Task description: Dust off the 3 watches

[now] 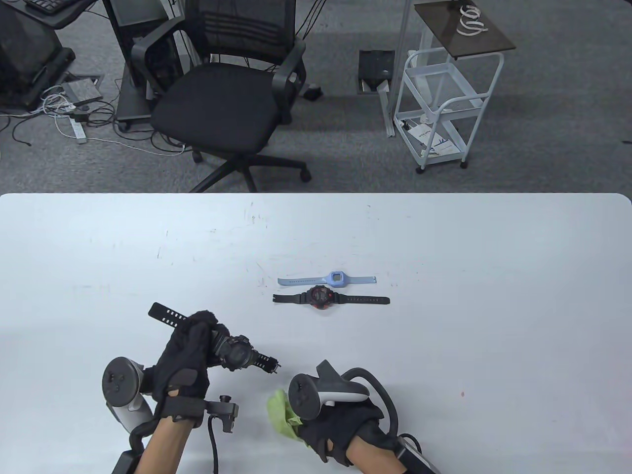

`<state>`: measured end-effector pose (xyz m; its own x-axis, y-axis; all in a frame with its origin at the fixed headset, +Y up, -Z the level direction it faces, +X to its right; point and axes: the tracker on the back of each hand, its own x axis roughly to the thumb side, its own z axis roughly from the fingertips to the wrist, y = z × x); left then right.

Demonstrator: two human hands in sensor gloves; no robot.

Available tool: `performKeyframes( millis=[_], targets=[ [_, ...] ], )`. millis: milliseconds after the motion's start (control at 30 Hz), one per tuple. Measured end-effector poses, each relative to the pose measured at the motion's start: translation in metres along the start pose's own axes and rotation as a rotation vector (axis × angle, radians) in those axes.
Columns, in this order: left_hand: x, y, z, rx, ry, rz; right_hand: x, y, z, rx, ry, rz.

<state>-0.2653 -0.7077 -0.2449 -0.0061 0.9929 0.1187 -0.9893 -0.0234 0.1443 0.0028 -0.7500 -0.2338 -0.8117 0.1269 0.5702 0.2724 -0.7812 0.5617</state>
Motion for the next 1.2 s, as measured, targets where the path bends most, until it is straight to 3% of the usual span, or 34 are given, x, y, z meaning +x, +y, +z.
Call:
performKeyframes(
  millis=[267,367,533,633,767,867,1000,1200],
  targets=[
    [0.000,0.000,0.000,-0.002,0.014,-0.006,0.003,-0.006,0.012,-0.008,0.031,0.051],
    [0.000,0.000,-0.001,-0.006,0.020,-0.003,-0.016,-0.017,0.030,-0.075,-0.018,-0.114],
    [-0.001,0.000,-0.002,-0.017,0.032,-0.010,-0.074,-0.030,0.058,-0.340,-0.088,-0.477],
    [0.000,-0.002,-0.001,-0.029,0.041,-0.012,-0.115,-0.025,0.069,-0.521,-0.103,-0.746],
    [0.005,-0.010,0.000,-0.078,0.049,-0.036,-0.153,-0.011,0.076,-0.654,-0.062,-0.996],
    [0.004,-0.025,-0.002,-0.086,0.056,-0.048,-0.170,-0.003,0.079,-0.725,-0.047,-1.132],
    [-0.003,-0.061,-0.013,-0.134,0.137,-0.027,-0.181,0.003,0.080,-0.791,-0.060,-1.258],
    [-0.023,-0.142,-0.033,-0.218,0.249,0.076,-0.194,0.008,0.090,-0.953,-0.110,-1.424]
  ],
)
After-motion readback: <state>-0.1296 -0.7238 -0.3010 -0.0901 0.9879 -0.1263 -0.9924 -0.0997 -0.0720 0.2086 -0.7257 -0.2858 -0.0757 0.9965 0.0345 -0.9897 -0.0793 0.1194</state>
